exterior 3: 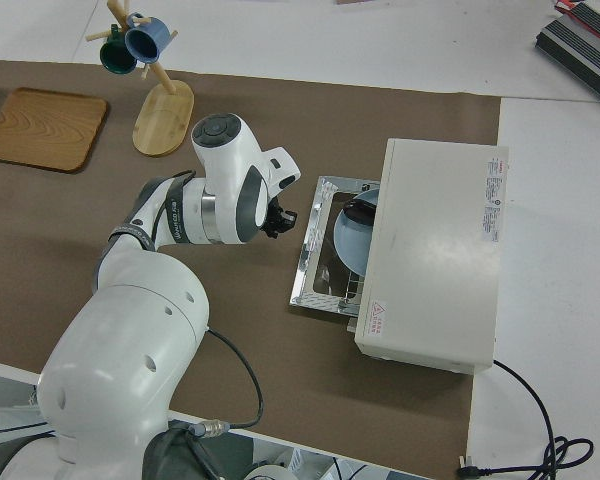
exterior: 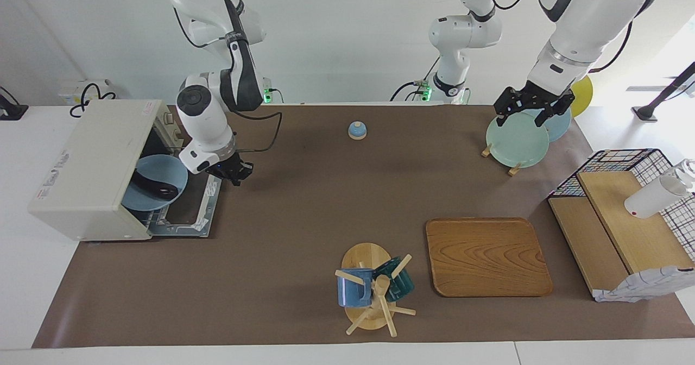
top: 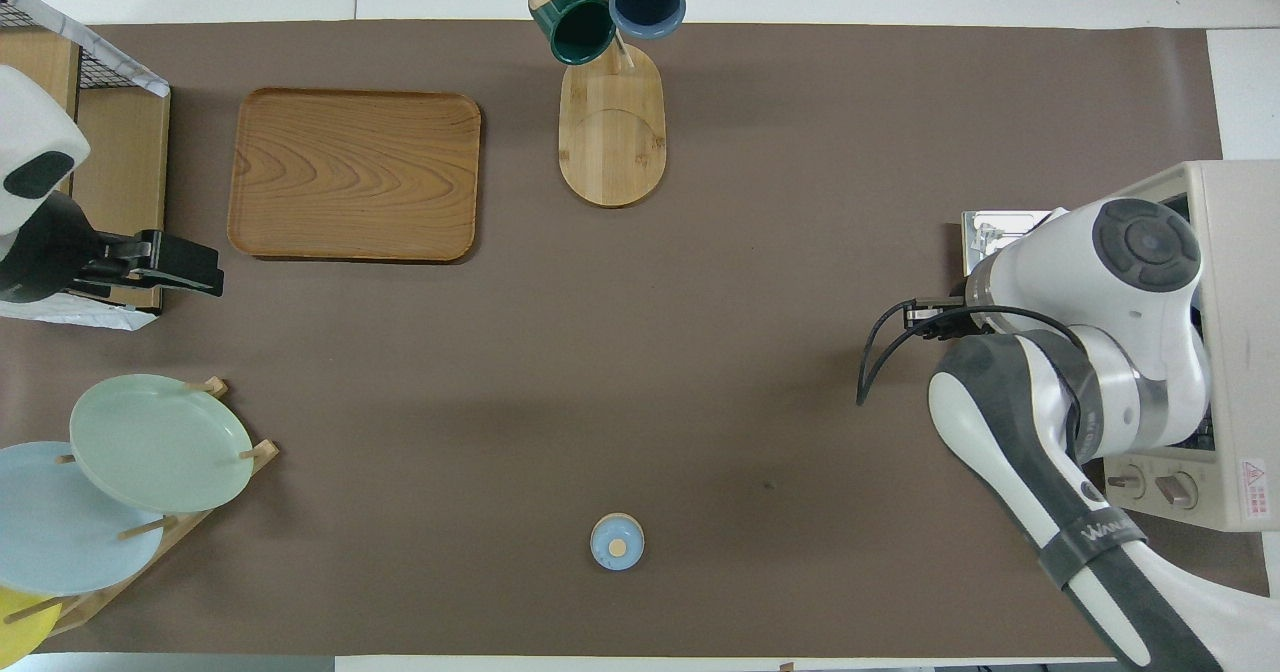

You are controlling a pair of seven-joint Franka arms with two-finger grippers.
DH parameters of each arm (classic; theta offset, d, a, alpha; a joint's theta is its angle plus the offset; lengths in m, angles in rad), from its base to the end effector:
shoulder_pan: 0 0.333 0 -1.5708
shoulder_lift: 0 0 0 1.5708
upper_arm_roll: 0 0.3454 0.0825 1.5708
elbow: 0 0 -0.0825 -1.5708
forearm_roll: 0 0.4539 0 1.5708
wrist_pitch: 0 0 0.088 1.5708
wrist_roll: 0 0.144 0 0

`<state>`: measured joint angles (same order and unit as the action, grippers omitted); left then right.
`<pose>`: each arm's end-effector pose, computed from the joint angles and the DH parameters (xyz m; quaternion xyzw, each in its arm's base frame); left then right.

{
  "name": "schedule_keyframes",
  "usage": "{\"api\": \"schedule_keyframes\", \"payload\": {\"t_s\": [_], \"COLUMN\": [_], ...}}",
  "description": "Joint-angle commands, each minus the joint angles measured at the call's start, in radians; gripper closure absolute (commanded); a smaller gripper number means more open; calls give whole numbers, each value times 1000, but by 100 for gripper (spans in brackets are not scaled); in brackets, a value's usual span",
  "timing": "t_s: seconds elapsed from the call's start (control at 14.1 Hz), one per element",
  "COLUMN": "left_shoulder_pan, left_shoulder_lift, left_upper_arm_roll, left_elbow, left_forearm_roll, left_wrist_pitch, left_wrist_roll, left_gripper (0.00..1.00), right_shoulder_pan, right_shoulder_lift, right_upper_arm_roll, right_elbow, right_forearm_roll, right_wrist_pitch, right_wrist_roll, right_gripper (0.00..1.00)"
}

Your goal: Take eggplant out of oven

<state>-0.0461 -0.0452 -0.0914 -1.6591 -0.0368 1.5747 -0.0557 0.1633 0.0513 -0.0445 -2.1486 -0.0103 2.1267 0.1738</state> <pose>0.5996 -0.0893 0.5973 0.9989 -0.0404 -0.0212 0.0144 0.5888 0.0695 0.3233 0.9990 -0.0246 -0.0354 0.0107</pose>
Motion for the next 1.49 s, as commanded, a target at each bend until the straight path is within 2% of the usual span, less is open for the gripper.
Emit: {"api": "schedule_keyframes", "payload": {"t_s": [0.0,0.07,0.21,0.57,0.99,1.42], "left_shoulder_pan": [3,3,3,3,3,3], "left_shoulder_lift": [-10,-10,-10,-10,-10,-10], "left_upper_arm_roll": [2,2,2,2,2,2], "left_elbow": [7,7,7,7,7,7], "left_forearm_roll": [-11,-11,-11,-11,-11,-11], "left_wrist_pitch": [-18,-19,-19,-19,-21,-21], "left_wrist_roll": [10,10,10,10,10,10], "left_gripper": [0,0,0,0,0,0], "right_shoulder_pan": [-8,-11,-47,-128,-160,-185], "right_shoulder_lift": [-45,-69,-74,-108,-123,-120], "right_upper_arm_roll": [-9,-11,-11,-11,-11,-11], "right_elbow": [50,44,39,-43,-118,-155], "right_forearm_roll": [-130,-199,-256,-260,-260,-260], "right_wrist_pitch": [-103,-131,-151,-120,5,71], "right_wrist_roll": [0,3,1,-59,-155,-208], "right_gripper": [42,50,56,66,66,67]}}
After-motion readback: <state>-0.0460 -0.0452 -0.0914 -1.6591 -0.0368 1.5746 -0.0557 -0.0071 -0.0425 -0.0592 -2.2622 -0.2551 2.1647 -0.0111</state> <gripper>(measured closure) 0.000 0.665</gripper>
